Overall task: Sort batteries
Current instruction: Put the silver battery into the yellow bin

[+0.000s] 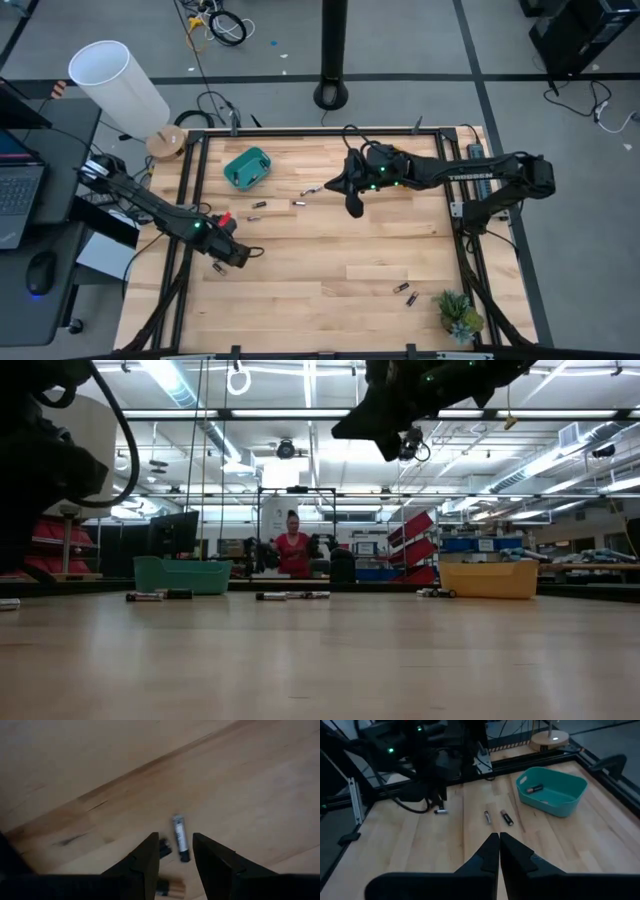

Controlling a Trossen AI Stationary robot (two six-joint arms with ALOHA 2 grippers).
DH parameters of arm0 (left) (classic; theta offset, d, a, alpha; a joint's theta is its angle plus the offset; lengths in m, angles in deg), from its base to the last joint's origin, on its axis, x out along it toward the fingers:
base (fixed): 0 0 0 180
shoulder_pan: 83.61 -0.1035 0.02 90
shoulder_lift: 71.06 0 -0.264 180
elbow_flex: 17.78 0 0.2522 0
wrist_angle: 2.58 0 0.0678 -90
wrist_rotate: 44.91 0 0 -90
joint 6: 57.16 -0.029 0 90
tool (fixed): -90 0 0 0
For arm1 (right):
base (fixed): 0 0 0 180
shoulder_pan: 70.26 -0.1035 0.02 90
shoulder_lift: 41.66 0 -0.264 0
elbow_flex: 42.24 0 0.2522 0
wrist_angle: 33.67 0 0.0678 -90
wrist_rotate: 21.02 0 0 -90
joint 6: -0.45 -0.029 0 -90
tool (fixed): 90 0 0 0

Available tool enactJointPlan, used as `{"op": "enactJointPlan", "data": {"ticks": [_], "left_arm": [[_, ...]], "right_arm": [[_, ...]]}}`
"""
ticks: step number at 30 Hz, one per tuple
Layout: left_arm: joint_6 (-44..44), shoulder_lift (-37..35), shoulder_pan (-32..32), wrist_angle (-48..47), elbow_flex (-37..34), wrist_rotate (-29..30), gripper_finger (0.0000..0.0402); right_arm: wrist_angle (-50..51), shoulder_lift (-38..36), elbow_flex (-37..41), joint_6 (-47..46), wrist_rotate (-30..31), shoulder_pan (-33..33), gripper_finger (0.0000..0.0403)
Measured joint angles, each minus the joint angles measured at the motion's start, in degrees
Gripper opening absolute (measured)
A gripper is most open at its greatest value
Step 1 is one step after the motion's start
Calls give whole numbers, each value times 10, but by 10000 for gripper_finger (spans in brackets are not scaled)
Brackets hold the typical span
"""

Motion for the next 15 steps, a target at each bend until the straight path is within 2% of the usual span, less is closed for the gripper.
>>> {"op": "enactJointPlan", "data": {"ticks": [5,9,15], "left_arm": [[8,2,-2,48,-21,1,131],[15,2,-3,48,-30,3,131],[15,2,-3,126,-68,2,131]], "right_arm": [[-22,20,0,-6,-12,0,22],[-27,25,0,-8,-13,0,22],[-20,25,-3,-4,-18,0,22]]}}
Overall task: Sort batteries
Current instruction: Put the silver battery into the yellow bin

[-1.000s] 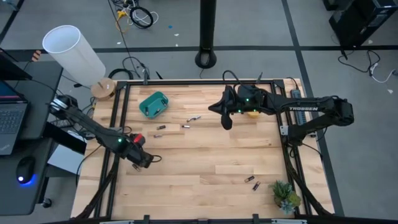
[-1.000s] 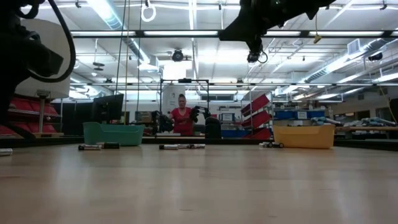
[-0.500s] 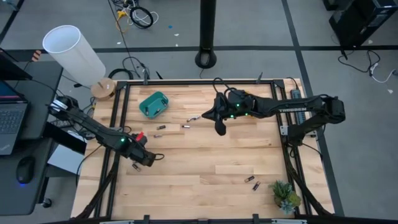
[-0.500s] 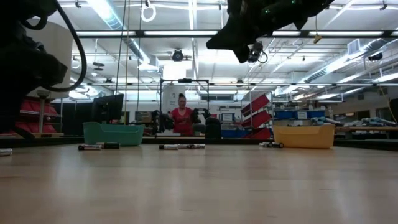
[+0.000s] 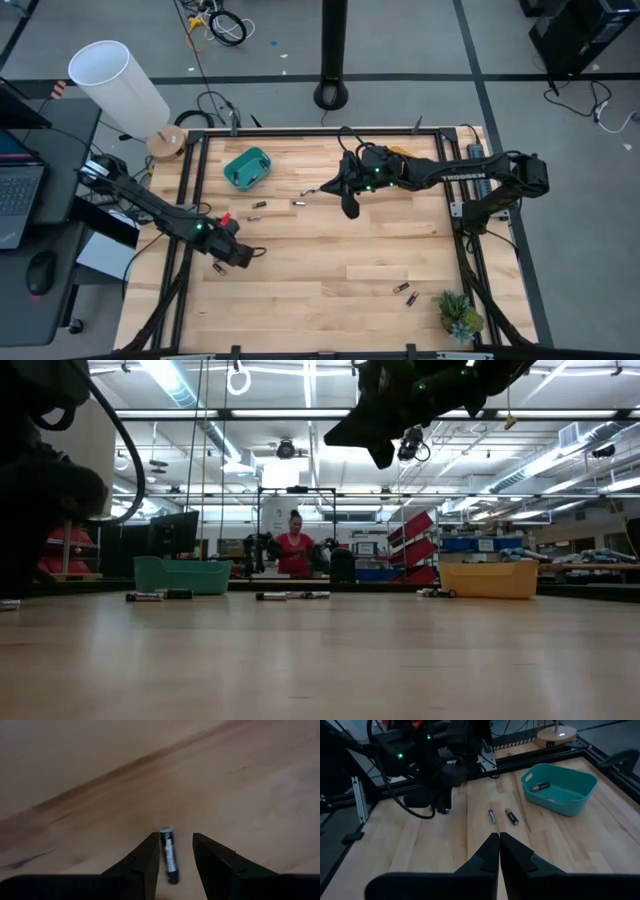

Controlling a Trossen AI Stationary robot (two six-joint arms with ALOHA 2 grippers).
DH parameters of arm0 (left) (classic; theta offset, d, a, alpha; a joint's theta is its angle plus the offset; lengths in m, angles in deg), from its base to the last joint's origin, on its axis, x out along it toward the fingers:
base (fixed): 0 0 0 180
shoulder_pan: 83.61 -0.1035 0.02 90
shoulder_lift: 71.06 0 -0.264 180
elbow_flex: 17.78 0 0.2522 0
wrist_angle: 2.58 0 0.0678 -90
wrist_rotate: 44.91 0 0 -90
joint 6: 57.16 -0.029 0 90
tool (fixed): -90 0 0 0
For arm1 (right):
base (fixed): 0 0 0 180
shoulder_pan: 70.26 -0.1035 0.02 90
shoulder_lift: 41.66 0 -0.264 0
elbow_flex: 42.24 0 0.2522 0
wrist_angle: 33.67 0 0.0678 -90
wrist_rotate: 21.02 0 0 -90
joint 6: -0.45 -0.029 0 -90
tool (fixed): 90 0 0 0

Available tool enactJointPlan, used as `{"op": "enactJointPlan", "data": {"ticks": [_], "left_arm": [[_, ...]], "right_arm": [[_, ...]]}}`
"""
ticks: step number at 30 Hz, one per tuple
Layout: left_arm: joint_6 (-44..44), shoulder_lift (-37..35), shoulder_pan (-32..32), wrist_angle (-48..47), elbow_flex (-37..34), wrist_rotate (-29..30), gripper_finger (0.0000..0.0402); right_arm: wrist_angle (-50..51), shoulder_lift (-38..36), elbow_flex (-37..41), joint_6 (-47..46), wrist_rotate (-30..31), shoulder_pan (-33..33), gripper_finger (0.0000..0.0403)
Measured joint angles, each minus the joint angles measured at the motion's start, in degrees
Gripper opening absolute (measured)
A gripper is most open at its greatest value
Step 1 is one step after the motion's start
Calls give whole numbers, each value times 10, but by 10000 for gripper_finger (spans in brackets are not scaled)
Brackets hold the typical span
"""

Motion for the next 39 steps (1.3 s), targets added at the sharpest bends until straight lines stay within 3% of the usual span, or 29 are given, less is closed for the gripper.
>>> {"op": "enactJointPlan", "data": {"ticks": [8,16,19,27,39], "left_arm": [[-15,0,0,24,-24,10,121],[-56,21,0,24,-20,19,28],[-65,25,0,31,-16,56,9],[-64,27,-7,7,-7,139,2],[-62,27,-23,25,-7,168,10]], "right_arm": [[15,0,-35,21,0,1,22],[69,0,-67,47,17,3,22],[85,0,-72,45,20,3,22],[110,0,-74,42,20,0,22],[135,0,-74,39,20,-18,22]]}}
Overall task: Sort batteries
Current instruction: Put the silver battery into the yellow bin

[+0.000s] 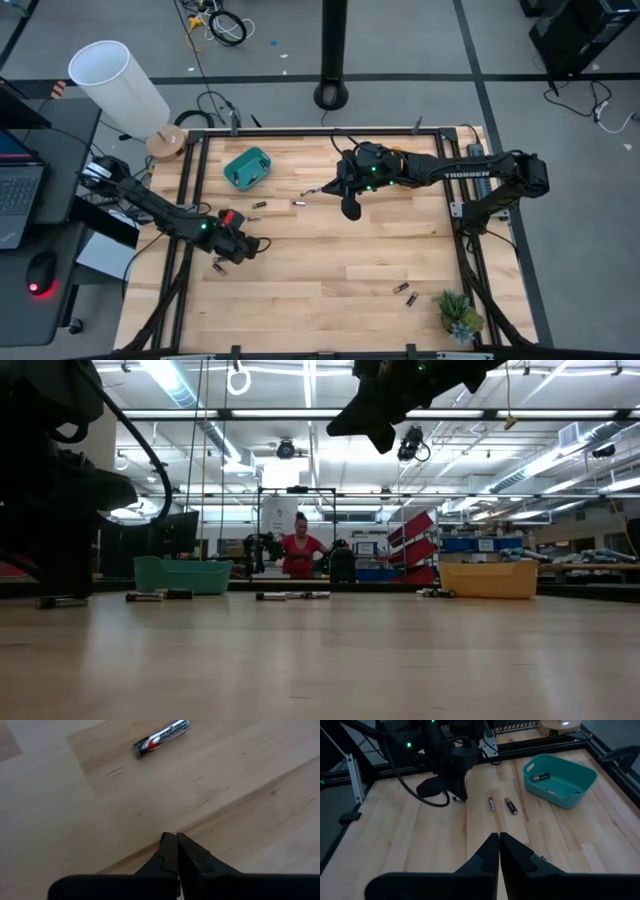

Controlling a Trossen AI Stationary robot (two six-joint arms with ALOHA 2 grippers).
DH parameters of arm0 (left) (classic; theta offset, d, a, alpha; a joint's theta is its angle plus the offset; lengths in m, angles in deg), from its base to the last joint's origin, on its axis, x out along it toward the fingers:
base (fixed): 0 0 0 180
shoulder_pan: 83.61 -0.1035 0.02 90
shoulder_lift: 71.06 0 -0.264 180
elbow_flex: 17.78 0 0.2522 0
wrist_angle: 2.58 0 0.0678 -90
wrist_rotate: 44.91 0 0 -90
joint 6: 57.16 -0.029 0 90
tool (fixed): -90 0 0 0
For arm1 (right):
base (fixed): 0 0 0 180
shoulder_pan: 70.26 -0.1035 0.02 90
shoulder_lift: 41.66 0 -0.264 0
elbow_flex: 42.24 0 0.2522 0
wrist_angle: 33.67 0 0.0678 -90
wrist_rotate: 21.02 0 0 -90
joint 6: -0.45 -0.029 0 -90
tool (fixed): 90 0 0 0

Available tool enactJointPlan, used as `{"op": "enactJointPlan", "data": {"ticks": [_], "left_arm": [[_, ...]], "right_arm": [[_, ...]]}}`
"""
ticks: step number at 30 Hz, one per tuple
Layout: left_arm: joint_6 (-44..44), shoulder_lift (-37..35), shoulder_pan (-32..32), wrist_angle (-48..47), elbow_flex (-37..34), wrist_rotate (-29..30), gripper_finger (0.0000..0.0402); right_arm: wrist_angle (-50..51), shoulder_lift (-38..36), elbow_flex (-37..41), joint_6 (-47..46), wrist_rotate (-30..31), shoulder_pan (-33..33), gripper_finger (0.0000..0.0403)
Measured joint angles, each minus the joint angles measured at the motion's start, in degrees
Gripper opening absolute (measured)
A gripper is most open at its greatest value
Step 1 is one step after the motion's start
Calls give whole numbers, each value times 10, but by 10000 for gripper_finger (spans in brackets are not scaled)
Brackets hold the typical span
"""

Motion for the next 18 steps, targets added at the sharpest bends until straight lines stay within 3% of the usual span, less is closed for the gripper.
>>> {"op": "enactJointPlan", "data": {"ticks": [10,14,18], "left_arm": [[8,-1,0,38,1,39,55],[11,-1,9,59,2,76,65],[22,-1,31,42,20,153,67]], "right_arm": [[1,0,0,0,0,0,22],[1,0,0,0,0,0,22],[4,0,0,-12,0,0,22]]}}
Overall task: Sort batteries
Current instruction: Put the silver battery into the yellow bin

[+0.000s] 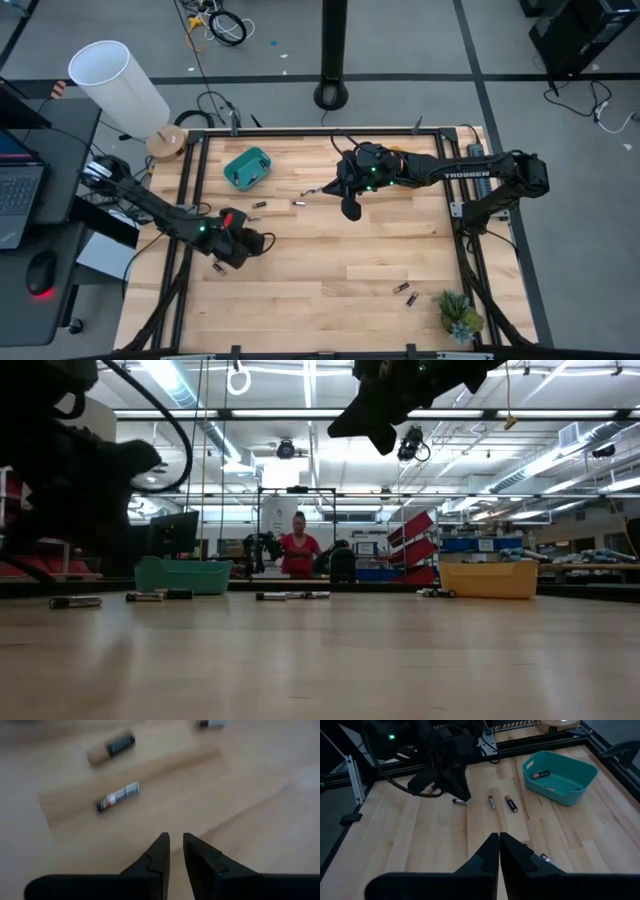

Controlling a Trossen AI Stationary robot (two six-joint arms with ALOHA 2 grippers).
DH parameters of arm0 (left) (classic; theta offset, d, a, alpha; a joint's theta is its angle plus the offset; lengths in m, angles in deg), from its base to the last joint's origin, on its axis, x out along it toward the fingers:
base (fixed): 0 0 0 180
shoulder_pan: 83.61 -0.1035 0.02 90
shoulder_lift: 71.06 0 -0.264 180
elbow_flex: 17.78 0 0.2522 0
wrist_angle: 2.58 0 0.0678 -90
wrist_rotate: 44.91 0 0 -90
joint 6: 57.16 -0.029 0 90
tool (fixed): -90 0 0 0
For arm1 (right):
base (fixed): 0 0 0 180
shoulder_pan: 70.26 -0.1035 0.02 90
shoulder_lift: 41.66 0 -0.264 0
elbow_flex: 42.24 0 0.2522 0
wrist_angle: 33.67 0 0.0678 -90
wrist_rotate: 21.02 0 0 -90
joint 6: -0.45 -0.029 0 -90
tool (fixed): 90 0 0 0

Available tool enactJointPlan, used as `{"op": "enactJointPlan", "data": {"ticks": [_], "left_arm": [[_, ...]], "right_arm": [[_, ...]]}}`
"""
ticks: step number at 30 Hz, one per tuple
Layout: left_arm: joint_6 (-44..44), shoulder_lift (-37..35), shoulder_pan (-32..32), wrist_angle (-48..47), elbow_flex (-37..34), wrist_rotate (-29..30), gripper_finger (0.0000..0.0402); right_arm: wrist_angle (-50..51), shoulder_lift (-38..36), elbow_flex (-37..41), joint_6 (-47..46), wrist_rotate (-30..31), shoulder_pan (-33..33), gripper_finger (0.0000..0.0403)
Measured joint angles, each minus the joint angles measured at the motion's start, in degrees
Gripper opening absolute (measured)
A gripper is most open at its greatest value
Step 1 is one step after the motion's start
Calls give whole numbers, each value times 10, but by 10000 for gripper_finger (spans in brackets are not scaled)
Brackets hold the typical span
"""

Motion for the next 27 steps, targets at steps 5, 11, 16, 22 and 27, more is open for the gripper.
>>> {"op": "enactJointPlan", "data": {"ticks": [5,11,16,22,27], "left_arm": [[5,0,34,-33,9,30,68],[39,0,87,-25,3,24,109],[90,25,126,-40,2,68,151],[98,94,155,-15,2,149,158],[108,152,175,2,17,178,158]], "right_arm": [[0,0,0,-17,0,-1,22],[0,0,0,-35,0,-2,22],[1,0,0,-42,3,-12,22],[17,0,0,-42,19,-30,22],[36,0,1,-43,20,-37,22]]}}
